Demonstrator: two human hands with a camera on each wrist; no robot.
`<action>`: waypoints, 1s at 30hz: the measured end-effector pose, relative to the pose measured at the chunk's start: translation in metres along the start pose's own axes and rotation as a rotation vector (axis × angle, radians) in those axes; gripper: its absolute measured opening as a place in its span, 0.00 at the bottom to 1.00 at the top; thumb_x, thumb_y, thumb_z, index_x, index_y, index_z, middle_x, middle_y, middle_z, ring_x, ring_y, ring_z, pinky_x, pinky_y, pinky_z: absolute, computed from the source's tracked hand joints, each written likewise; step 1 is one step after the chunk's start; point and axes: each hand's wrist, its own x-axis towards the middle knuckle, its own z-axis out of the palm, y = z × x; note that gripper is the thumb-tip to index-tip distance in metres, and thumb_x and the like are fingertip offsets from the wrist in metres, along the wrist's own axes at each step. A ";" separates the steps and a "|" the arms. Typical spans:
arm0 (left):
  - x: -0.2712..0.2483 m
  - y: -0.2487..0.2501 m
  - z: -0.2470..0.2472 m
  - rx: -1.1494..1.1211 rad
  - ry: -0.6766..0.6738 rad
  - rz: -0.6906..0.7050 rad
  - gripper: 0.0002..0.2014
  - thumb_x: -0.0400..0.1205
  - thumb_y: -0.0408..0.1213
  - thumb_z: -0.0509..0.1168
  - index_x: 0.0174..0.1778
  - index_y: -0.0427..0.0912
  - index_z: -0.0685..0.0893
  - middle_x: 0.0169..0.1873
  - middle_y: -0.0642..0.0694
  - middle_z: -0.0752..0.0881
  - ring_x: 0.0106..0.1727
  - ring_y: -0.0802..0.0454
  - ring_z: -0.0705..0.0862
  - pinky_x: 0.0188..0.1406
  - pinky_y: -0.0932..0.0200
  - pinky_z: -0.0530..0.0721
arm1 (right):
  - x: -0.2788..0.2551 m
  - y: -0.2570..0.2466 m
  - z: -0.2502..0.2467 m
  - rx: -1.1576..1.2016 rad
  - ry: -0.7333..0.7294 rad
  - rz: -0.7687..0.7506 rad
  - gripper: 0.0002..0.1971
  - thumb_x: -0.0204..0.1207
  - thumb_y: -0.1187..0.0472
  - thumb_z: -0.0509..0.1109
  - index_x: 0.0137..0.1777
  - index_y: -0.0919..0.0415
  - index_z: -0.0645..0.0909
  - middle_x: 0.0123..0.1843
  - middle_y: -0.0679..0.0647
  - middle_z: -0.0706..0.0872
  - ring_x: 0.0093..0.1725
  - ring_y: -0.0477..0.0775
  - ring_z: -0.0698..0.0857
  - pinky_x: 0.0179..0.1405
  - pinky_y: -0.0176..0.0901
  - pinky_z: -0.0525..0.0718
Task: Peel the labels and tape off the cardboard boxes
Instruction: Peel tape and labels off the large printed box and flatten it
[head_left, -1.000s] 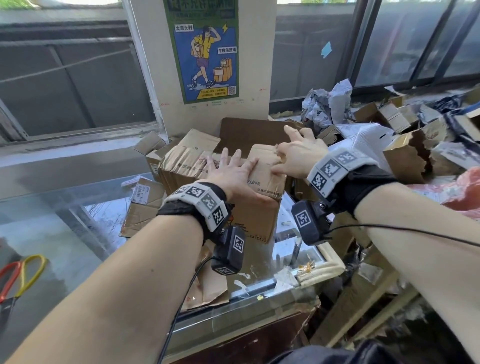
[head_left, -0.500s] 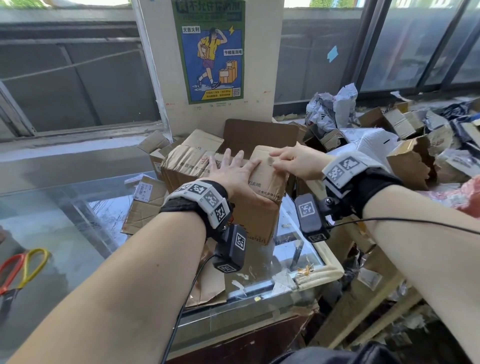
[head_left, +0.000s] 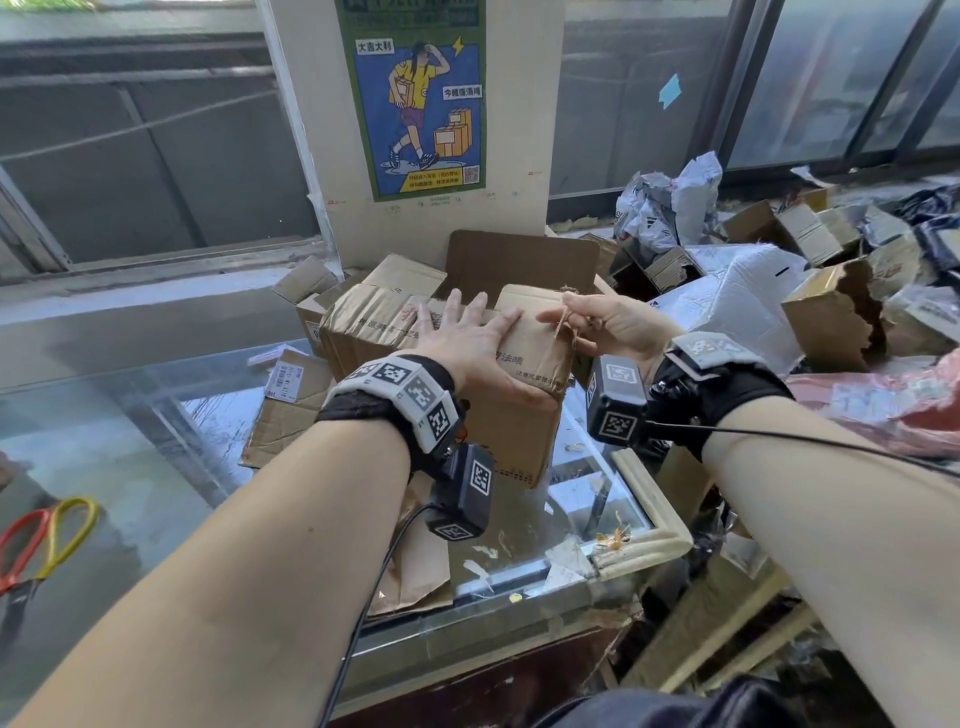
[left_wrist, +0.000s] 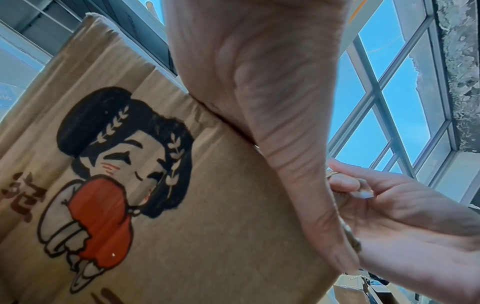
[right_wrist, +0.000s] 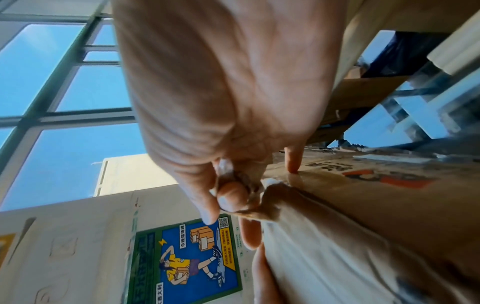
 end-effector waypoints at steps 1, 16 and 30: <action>0.000 0.000 0.000 0.001 0.001 0.001 0.60 0.60 0.82 0.61 0.84 0.62 0.43 0.85 0.46 0.41 0.84 0.41 0.34 0.77 0.28 0.31 | 0.000 0.000 0.000 0.044 0.000 -0.012 0.29 0.86 0.56 0.57 0.23 0.57 0.85 0.28 0.47 0.79 0.48 0.46 0.75 0.45 0.34 0.71; 0.002 0.000 -0.001 0.001 -0.003 0.003 0.60 0.58 0.83 0.60 0.84 0.64 0.45 0.86 0.47 0.43 0.85 0.42 0.36 0.77 0.27 0.33 | -0.002 0.019 -0.006 0.699 0.249 -0.036 0.31 0.83 0.59 0.57 0.14 0.59 0.67 0.27 0.57 0.82 0.24 0.50 0.82 0.42 0.42 0.75; -0.003 -0.001 0.000 -0.023 0.009 0.021 0.58 0.60 0.81 0.63 0.83 0.65 0.46 0.86 0.48 0.44 0.85 0.42 0.37 0.77 0.28 0.32 | 0.013 0.033 -0.009 0.895 0.524 0.014 0.19 0.85 0.52 0.58 0.37 0.66 0.67 0.28 0.59 0.70 0.29 0.53 0.71 0.30 0.36 0.77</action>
